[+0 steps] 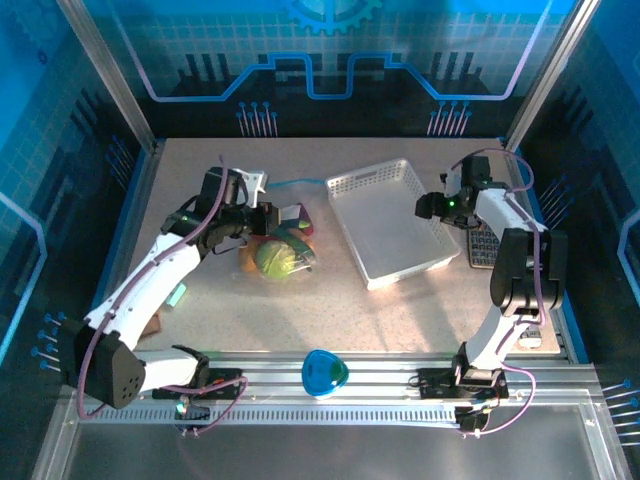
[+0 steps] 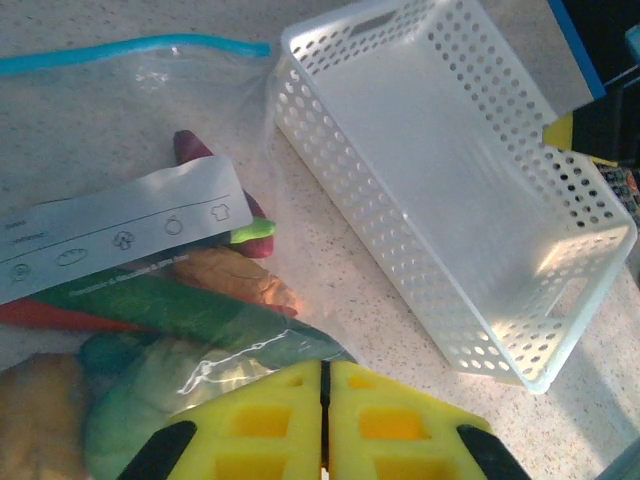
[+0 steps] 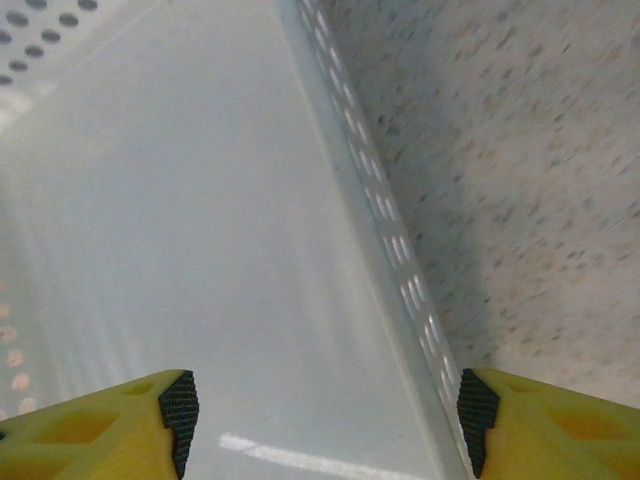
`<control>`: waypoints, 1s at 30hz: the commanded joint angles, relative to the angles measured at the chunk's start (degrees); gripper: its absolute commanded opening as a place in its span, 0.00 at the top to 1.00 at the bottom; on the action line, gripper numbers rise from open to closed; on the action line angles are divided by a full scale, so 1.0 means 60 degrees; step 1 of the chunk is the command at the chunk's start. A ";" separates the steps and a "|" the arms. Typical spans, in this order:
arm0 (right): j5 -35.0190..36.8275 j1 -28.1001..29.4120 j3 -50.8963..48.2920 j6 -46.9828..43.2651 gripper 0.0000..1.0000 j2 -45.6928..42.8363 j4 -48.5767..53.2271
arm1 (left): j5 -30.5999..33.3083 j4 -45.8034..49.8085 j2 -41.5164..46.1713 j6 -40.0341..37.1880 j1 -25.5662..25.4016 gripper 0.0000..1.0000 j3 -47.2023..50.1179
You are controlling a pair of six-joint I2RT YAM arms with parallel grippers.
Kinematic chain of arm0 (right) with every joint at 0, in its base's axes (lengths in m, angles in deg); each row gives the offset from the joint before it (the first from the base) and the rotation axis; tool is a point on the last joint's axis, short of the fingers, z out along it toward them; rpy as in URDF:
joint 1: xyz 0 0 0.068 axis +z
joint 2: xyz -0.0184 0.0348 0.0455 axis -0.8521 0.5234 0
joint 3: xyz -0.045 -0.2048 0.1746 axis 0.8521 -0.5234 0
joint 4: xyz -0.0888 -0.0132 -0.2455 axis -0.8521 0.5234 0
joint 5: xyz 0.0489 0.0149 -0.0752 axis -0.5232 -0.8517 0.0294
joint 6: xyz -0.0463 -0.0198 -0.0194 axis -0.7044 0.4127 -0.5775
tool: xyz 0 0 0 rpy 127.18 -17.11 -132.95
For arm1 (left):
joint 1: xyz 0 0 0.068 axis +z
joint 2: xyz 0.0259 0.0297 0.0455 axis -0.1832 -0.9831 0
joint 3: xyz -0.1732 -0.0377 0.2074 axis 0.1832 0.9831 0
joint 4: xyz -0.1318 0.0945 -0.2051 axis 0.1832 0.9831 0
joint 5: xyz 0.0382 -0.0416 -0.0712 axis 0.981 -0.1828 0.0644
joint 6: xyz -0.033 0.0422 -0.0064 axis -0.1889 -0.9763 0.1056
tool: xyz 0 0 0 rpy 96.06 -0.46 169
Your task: Place the food in the zip-top bag and seal the zipper
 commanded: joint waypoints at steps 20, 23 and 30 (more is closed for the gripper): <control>-0.2254 0.1311 -0.2210 0.1470 0.29 -0.1867 -0.1163 | -0.0233 0.0602 0.1258 -0.0281 0.1194 0.87 0.0977; -0.1527 0.1204 -0.2205 0.1298 0.25 -0.2051 -0.0939 | -0.0170 0.0574 0.1253 -0.0372 0.1307 0.86 0.1122; 0.0732 0.1113 -0.2695 0.0902 0.22 -0.4241 -0.1201 | -0.0065 -0.0364 0.1619 -0.0070 0.2200 0.85 0.2083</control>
